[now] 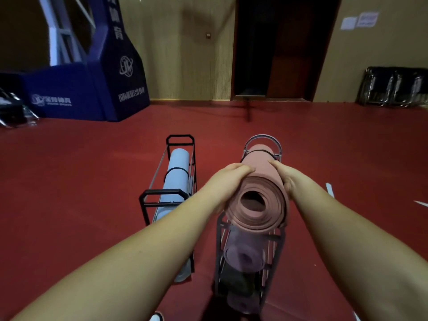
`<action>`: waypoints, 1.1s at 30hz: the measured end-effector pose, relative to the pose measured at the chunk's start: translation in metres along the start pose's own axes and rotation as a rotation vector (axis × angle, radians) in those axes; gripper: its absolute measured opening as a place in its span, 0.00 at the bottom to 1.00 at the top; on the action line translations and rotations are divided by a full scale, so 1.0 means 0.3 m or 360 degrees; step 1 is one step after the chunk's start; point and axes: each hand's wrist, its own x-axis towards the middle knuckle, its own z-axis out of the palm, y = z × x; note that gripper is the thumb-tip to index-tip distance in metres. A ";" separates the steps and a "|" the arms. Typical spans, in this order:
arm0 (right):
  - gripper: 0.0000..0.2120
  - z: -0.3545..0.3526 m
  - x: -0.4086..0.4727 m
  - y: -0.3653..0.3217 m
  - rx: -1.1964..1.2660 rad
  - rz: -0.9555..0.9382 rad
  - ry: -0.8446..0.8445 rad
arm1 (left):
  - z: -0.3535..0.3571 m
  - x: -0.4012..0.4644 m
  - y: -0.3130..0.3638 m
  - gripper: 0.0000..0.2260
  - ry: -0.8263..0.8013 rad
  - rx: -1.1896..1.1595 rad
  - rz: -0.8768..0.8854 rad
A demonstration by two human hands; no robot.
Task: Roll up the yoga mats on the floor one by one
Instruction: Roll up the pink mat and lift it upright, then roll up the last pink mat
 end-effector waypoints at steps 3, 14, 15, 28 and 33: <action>0.33 -0.005 0.079 -0.038 -0.0010 -0.0041 0.0050 | 0.024 0.081 -0.007 0.14 0.0029 0.0017 -0.0002; 0.31 -0.073 0.337 -0.106 0.0029 -0.0212 -0.0096 | 0.066 0.239 -0.080 0.21 0.0130 0.0324 0.0155; 0.30 -0.075 0.351 -0.105 0.0052 -0.0231 -0.0102 | 0.060 0.242 -0.080 0.22 0.0137 0.0348 0.0172; 0.15 0.047 -0.208 -0.122 -0.0587 -0.1188 0.0650 | -0.077 0.007 0.018 0.29 0.0240 0.0738 0.0018; 0.12 0.381 -0.536 0.020 -0.0649 -0.1534 0.0317 | -0.376 -0.285 -0.077 0.18 0.0429 0.0515 -0.0068</action>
